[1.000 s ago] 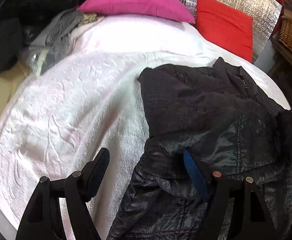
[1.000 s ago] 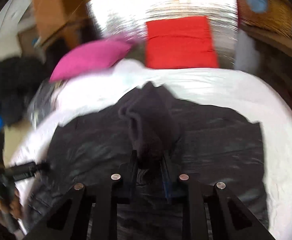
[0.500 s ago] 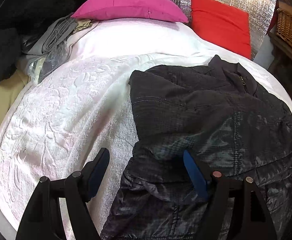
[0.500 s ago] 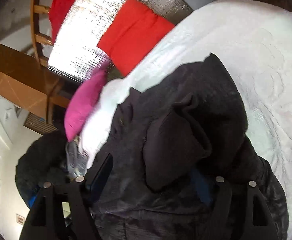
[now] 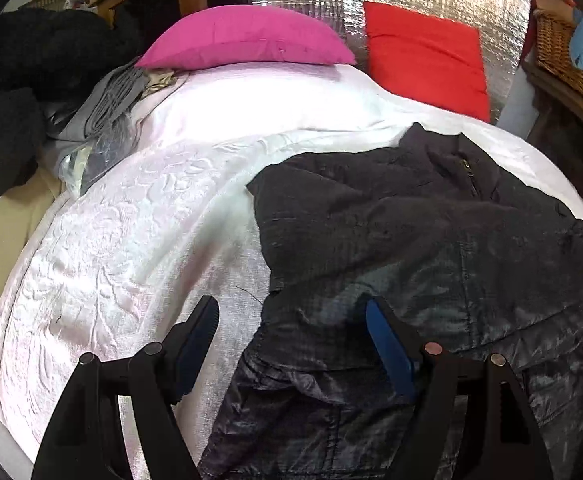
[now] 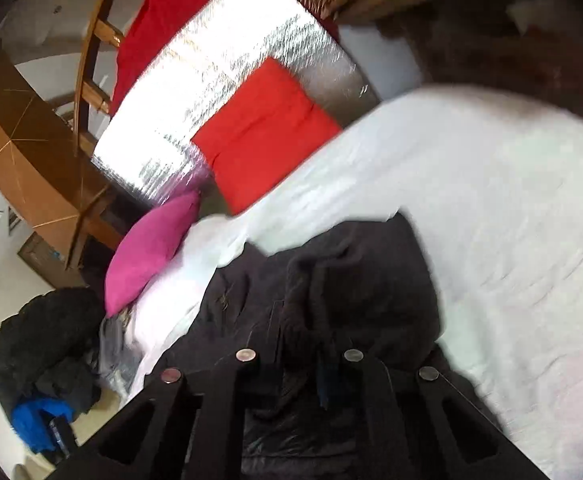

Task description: Fold large clothes

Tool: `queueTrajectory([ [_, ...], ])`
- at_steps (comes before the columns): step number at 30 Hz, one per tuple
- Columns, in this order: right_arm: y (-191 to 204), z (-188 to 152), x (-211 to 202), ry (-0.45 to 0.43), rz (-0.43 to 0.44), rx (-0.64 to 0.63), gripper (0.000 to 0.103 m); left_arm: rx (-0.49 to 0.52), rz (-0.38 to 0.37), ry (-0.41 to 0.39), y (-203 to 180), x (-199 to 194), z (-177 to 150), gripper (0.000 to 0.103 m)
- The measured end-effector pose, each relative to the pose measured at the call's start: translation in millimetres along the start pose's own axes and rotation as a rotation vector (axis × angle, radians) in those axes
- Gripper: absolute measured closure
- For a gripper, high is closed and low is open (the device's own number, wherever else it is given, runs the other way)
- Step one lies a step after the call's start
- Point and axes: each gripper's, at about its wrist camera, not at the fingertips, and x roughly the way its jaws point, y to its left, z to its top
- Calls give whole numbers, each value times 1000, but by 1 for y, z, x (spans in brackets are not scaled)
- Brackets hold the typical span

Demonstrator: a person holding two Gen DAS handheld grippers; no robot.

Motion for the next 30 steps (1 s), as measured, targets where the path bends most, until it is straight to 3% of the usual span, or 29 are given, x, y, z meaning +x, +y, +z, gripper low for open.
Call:
queueTrajectory([
  [4, -20, -9, 37, 161, -144, 9, 88, 23, 13, 74, -4, 18, -4, 26],
  [5, -27, -11, 44, 209, -153, 36, 87, 19, 9, 83, -3, 20, -5, 26],
  [8, -30, -2, 34, 213, -110, 96, 84, -12, -15, 81, 5, 16, -2, 26],
  [9, -29, 2, 25, 184, -101, 90, 74, -19, -22, 77, 8, 14, -2, 26],
  [10, -28, 4, 20, 161, -101, 81, 46, -23, -26, 72, 7, 12, -3, 26],
  [12, -30, 7, 8, 114, -93, 89, 12, -25, -35, 64, 7, 10, -2, 26],
  [14, -31, 9, 1, 55, -52, 103, 13, -23, -39, 48, 5, 6, -1, 26],
  [17, -23, 9, 6, 58, -98, 42, 23, -31, -29, 22, 6, 1, -1, 26],
  [19, -17, 6, 21, 96, -143, -15, 48, -40, -35, 24, 7, 2, -2, 26],
  [21, -15, -1, 41, 181, -189, -65, 66, -32, -46, 60, 5, 11, -4, 26],
  [23, -12, -7, 51, 216, -234, -112, 71, -27, -57, 84, 2, 18, -6, 26],
  [25, -5, -9, 48, 204, -241, -153, 90, -18, -61, 83, -1, 19, -6, 26],
  [30, 28, 1, 2, 34, -222, -248, 91, -4, -73, 9, -7, 3, 0, 26],
])
